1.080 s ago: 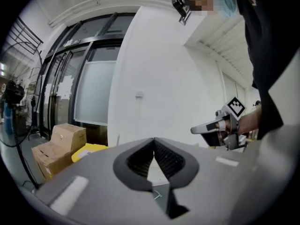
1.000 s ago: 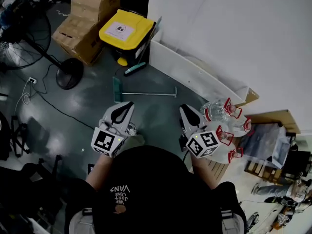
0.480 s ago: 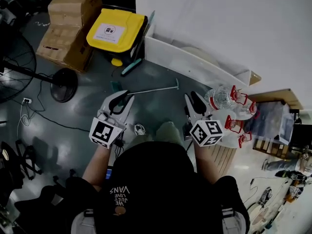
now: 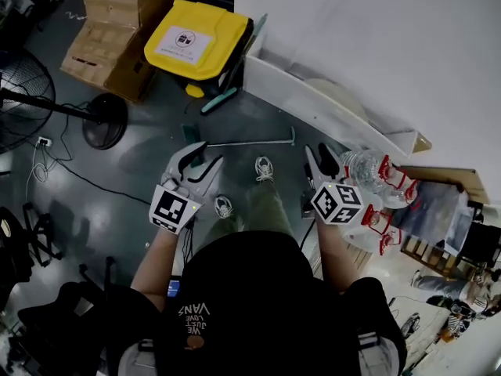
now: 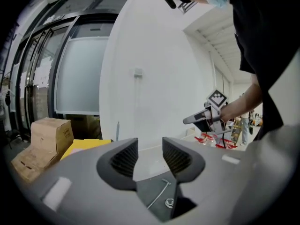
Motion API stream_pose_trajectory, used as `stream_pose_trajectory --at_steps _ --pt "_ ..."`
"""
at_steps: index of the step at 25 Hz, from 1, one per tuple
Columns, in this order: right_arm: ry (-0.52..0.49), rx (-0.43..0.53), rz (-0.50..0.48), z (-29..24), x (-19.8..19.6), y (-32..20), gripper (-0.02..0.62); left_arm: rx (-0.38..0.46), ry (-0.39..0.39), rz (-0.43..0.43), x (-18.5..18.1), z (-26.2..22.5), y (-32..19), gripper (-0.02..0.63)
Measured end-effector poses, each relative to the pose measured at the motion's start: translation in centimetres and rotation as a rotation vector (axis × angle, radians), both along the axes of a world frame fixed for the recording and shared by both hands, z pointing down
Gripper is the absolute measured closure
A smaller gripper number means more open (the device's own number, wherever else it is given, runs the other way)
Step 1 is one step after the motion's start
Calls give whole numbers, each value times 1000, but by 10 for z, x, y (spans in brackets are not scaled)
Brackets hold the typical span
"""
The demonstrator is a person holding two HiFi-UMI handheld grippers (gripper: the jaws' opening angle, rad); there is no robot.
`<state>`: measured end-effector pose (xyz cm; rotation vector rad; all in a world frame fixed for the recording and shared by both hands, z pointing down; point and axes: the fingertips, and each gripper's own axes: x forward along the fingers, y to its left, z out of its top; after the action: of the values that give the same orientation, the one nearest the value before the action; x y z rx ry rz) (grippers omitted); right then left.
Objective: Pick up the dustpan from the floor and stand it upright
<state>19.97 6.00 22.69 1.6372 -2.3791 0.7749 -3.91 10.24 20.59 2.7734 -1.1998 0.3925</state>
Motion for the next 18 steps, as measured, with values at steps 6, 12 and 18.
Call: stream_pose_trajectory --at_steps 6,12,18 --pt "39 -89 -17 61 18 -48 422 -60 -29 -50 12 46 -38 409" --pt "69 -206 -14 142 31 -86 422 -139 -60 -76 17 110 -78 359" --pt "83 -368 47 244 43 -96 422 -225 -133 -72 16 197 -95 348"
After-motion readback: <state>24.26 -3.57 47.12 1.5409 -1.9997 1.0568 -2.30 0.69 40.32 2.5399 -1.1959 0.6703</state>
